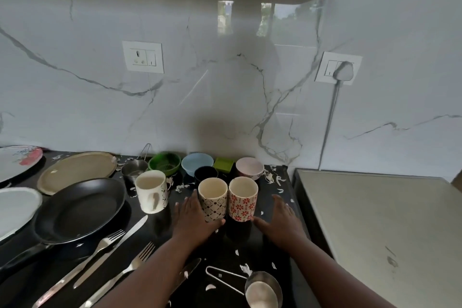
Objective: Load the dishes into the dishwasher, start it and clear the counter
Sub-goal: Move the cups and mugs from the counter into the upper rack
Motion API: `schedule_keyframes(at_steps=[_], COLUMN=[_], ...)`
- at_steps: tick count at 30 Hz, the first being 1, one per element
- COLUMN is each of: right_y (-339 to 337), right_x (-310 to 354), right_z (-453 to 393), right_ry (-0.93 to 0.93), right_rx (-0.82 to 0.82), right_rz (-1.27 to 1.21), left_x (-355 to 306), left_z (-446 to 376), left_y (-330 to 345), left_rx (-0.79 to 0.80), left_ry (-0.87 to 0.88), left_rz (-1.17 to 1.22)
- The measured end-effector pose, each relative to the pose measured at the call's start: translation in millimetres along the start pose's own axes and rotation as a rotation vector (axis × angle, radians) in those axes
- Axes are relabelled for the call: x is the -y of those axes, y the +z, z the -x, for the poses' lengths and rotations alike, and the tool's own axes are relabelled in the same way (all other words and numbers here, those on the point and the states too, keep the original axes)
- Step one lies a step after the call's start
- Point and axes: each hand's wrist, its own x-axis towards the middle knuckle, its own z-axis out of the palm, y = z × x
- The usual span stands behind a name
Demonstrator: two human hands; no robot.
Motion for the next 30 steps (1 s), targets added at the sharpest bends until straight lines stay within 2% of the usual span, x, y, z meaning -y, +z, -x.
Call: schedule_keyframes(at_steps=[6,11,14,18,23,30], right_y=[20,37,42,38,21,-16], right_x=[21,34,38,35,14,-18], right_z=[-32,-38,-37,-28,-8,39], right_ry=[0.013,0.024,0.047,-0.006,-0.181,-0.243], right_rx=[-0.009,-0.050,-0.086,-0.150,-0.271,-0.523], right_rz=[-0.233,-0.410,-0.482,-0.451,-0.231,-0.279], left_x=[16,20,23,25,11,-51], left_z=[-28,-37,-38,-35,-32,-15], left_y=[14,25,27,27,20,28], left_rx=[0.003,0.058,0.056,0.001,-0.118,-0.178], left_ry=[0.054,0.053,0.062,0.093,0.179,0.465], left_rz=[0.361,0.581,0.632,0.628,0.672,0.819])
